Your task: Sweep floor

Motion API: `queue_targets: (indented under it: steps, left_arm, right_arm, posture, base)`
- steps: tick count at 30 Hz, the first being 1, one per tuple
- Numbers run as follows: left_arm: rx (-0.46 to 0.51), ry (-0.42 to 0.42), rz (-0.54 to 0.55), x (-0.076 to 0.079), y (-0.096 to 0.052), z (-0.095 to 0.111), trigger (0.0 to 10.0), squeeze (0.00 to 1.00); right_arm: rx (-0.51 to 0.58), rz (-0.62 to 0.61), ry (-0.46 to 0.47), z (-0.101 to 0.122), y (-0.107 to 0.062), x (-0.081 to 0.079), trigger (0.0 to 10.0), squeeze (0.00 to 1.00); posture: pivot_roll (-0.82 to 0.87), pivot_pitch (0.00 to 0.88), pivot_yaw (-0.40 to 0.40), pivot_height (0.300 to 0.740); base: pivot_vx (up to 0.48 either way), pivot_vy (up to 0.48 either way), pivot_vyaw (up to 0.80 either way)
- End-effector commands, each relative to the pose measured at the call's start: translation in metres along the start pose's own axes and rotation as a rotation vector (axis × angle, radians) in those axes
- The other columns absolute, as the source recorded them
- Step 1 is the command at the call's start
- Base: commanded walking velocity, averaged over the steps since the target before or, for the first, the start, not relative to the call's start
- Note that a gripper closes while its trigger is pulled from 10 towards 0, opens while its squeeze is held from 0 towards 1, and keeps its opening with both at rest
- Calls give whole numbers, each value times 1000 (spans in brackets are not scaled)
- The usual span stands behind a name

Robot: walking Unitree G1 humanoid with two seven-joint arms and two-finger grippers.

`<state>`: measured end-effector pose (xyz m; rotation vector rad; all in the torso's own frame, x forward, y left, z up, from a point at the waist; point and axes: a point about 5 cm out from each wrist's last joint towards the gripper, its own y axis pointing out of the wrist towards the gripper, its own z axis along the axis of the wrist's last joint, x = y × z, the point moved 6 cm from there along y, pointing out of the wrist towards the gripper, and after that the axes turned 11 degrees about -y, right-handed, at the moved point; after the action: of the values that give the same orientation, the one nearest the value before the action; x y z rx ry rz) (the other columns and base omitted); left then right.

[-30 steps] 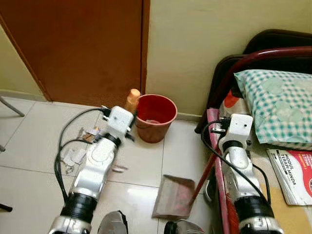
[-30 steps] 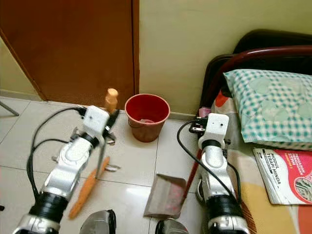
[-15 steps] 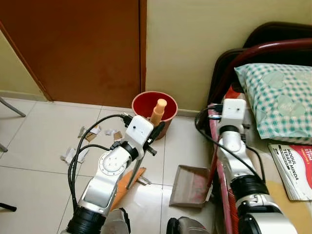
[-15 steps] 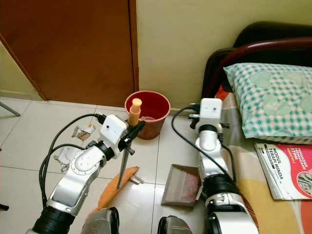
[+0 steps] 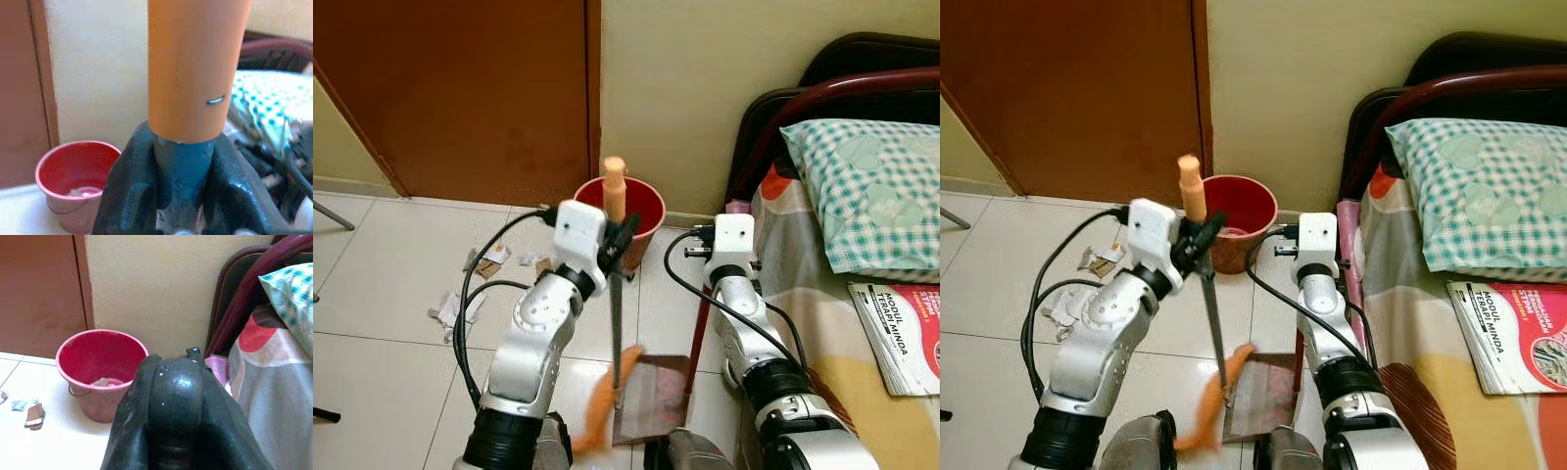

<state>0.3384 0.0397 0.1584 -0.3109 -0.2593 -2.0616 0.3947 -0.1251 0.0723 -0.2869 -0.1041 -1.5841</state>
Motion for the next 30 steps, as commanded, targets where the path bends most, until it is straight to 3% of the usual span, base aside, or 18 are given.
queue_targets:
  steps: [1, 3, 5, 8, 10, 13, 17, 21, 24, 25, 27, 30]
  left_arm:
    - [85, -124, 9, 5, 3, 20, 10000, 0]
    - [96, -146, 25, 1, 3, 22, 10000, 0]
    - [136, -197, 86, -12, 3, 31, 10000, 0]
    - [199, -203, 163, -34, 0, 46, 10000, 0]
    - [208, -201, 170, -37, -1, 49, 10000, 0]
    - [253, -185, 210, -54, -5, 65, 10000, 0]
    - [318, -160, 251, -70, -12, 91, 10000, 0]
    - [357, -134, 276, -80, -20, 107, 10000, 0]
    - [349, -115, 286, -85, -31, 109, 10000, 0]
    - [349, -115, 286, -85, -31, 109, 10000, 0]
    - [290, -88, 307, -90, -43, 93, 10000, 0]
    - [229, -67, 331, -96, -54, 74, 10000, 0]
  right_arm:
    - [6, 12, 7, 2, 1, -3, 10000, 0]
    - [5, 12, 7, 1, 0, -4, 10000, 0]
    - [-6, 10, 17, -1, 0, -3, 10000, 0]
    - [-20, 8, 64, -5, 0, -1, 10000, 0]
    - [-19, 5, 60, -5, 1, 1, 10000, 0]
    - [-16, -5, 37, -6, 0, 11, 10000, 0]
    - [-25, -41, -100, -11, -4, 33, 10000, 0]
    - [-65, -98, -73, -23, -12, 61, 10000, 0]
    - [-70, -130, -40, -31, -25, 80, 10000, 0]
    - [-70, -130, -40, -31, -25, 80, 10000, 0]
    - [-87, -152, 33, -40, -37, 90, 10000, 0]
    - [-88, -149, 108, -43, -44, 91, 10000, 0]
  posture:
    - [76, 169, -68, 740]
    - [77, 168, -68, 740]
    - [77, 166, -69, 740]
    - [77, 159, -72, 740]
    - [78, 157, -74, 740]
    - [80, 154, -77, 740]
    - [82, 152, -80, 740]
    - [87, 148, -86, 740]
    - [82, 140, -76, 740]
    - [82, 140, -76, 740]
    - [81, 138, -71, 740]
    - [83, 133, -65, 740]
  base:
    - [0, 0, 0]
    - [0, 0, 0]
    - [0, 0, 0]
    - [0, 0, 0]
    - [0, 0, 0]
    - [0, 0, 0]
    - [0, 0, 0]
    - [0, 0, 0]
    - [0, 0, 0]
    - [0, 0, 0]
    - [0, 0, 0]
    - [0, 0, 0]
